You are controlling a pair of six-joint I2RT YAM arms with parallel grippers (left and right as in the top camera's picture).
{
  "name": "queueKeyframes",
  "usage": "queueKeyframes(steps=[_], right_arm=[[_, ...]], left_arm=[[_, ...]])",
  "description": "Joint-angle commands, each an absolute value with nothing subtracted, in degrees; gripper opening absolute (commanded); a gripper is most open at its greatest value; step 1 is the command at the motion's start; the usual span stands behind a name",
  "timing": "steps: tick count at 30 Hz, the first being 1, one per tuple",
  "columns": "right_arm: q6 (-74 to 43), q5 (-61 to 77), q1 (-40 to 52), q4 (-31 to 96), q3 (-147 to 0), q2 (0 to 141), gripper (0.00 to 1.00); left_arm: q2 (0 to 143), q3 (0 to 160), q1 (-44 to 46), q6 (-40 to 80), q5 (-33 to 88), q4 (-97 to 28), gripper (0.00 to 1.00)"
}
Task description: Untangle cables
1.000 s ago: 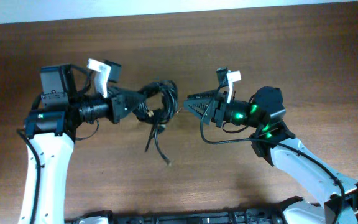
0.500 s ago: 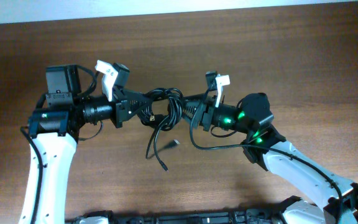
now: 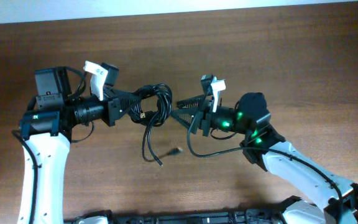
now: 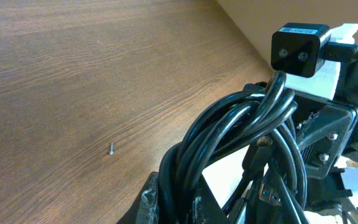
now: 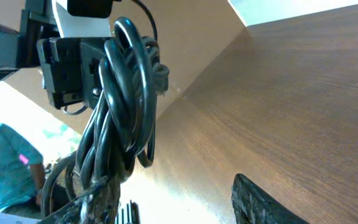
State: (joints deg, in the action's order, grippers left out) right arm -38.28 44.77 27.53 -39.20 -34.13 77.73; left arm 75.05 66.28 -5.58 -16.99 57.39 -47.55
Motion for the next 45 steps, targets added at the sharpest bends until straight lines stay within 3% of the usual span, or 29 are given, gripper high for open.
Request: queueKeyframes(steps=[1, 10, 15, 23, 26, 31, 35, 45], right_arm=[[-37.28, 36.86, 29.67, -39.4, -34.72, 77.25, 0.56], [-40.93, 35.22, 31.55, -45.36, -34.74, 77.25, 0.56], [-40.73, 27.22, 31.55, -45.17, -34.74, 77.25, 0.56], [-39.81, 17.3, 30.76, -36.27, -34.74, 79.31, 0.56], [-33.28, 20.36, 27.42, -32.36, -34.74, 78.87, 0.56], [-28.95, 43.51, 18.06, -30.22, -34.74, 75.66, 0.56], [-29.36, 52.03, 20.08, -30.85, -34.74, 75.29, 0.56], [-29.36, 32.45, 27.11, -31.03, -34.74, 75.31, 0.52]], left_arm=[[75.26, 66.59, -5.56, -17.41, 58.72, -47.66, 0.0], [75.26, 66.57, -2.96, -17.45, 58.43, -47.64, 0.0], [75.26, 66.57, -1.96, -17.43, 58.67, -47.94, 0.0], [75.26, 66.57, 4.49, -17.45, 57.89, -47.92, 0.0], [75.26, 66.59, 1.78, -17.45, 53.45, -48.29, 0.0], [75.26, 66.59, -1.34, -17.43, 49.82, -48.51, 0.0], [75.26, 66.57, -1.28, -17.43, 49.84, -48.53, 0.0], [75.26, 66.57, 0.43, -15.92, 50.13, -50.22, 0.0]])
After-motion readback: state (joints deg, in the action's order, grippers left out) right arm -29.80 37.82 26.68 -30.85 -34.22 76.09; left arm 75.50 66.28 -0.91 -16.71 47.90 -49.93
